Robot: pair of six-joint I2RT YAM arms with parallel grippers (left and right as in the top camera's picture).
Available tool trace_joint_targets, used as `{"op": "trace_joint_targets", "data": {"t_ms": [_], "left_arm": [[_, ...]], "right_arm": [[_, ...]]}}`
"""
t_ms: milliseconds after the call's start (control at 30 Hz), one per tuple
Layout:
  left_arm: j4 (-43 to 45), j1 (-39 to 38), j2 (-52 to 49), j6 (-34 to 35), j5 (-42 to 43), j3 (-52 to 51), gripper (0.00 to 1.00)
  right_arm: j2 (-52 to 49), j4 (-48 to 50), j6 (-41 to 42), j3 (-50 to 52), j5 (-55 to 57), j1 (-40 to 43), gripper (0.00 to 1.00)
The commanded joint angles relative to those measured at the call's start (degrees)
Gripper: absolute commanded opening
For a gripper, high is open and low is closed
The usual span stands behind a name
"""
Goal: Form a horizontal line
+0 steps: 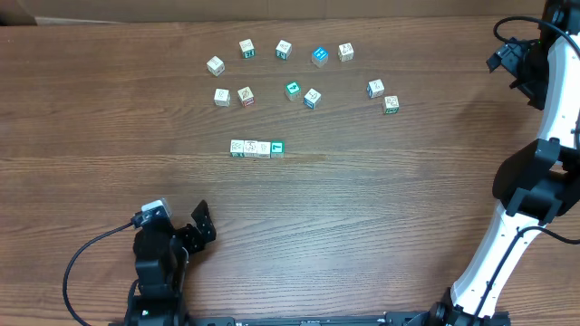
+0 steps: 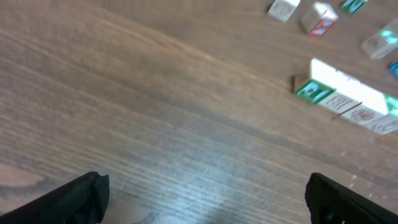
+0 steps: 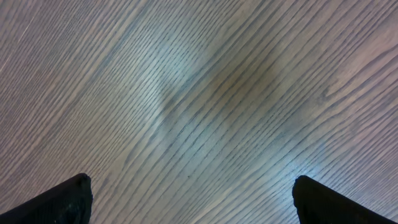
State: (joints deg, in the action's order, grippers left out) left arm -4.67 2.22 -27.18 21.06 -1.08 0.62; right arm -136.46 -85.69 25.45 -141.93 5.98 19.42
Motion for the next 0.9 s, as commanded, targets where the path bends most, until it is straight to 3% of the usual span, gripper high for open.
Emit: {"op": "trace_joint_targets", "data": {"t_ms": [0,167,567,867], "left_arm": [[0.4,-0.4,5.6,0.8,0.5,-0.3,0.99],[0.4,-0.4,13.6,0.3,0.4,-0.3,1.0],[0.2,-2.4,25.3,-23.1,0.6,-0.4,1.0],[0.2,-2.6,27.0,-30.5,-0.2,-0.4,1.0]], "right_arm": [[1.0,0.1,-0.2,0.2,0.1,0.2,1.0],[1.0,0.1,-0.2,0.2,0.1,0.2,1.0],[1.0,0.1,-0.2,0.2,0.1,0.2,1.0],[1.0,0.1,-0.2,0.2,0.1,0.2,1.0]]}}
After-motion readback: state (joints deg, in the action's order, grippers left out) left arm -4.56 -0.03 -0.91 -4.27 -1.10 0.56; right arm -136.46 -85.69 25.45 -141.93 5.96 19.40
